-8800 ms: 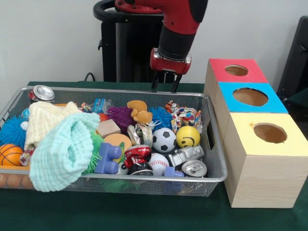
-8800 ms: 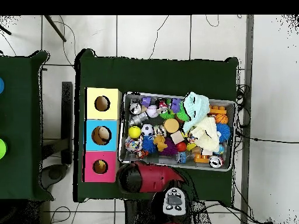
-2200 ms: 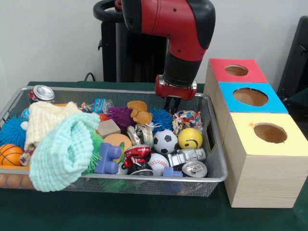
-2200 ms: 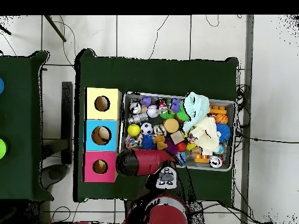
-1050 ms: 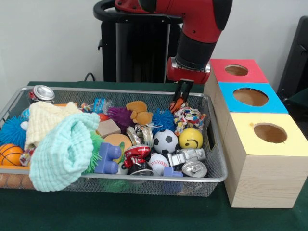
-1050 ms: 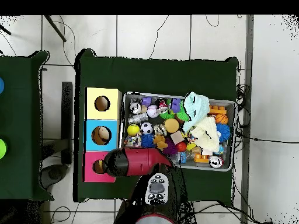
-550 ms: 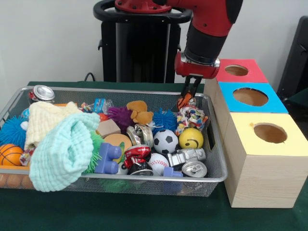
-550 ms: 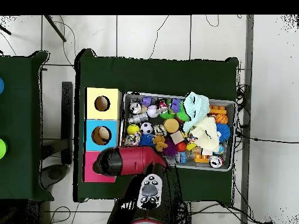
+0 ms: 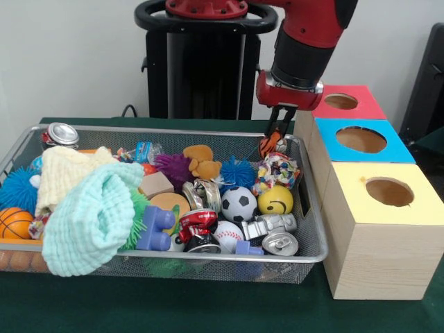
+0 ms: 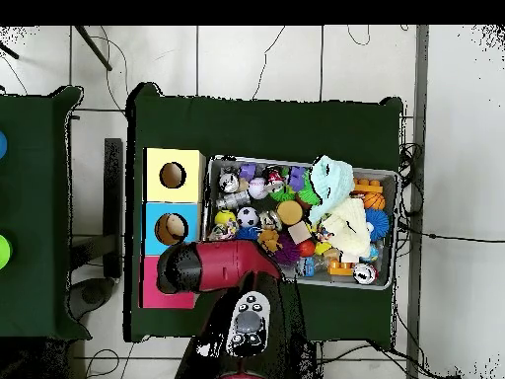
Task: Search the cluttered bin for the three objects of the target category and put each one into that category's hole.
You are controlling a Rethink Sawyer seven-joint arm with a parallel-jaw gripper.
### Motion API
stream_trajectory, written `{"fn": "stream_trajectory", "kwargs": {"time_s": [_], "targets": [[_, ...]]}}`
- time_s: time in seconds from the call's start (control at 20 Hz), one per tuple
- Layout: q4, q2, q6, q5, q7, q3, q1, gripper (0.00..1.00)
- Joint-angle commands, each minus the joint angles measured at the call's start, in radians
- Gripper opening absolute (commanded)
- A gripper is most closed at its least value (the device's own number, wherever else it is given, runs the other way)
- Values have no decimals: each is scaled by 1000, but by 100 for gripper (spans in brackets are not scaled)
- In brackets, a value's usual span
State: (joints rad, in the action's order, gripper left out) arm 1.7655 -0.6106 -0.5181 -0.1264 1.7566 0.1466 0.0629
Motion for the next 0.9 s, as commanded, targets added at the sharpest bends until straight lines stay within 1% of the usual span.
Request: {"fn": "stream_trajectory", "kwargs": {"time_s": [0.05,0.45,0.6,0.75,0.9], "targets": [[-119,-30,-153,35,127,-31,8,0],[-134,-41,-185,28,119,-38,-1,0],[-133,-37,-179,27,116,-45,-8,0],[-126,-22,-149,27,112,-56,-19,0],[-124,-27,-156,27,106,-58,-24,0]]}}
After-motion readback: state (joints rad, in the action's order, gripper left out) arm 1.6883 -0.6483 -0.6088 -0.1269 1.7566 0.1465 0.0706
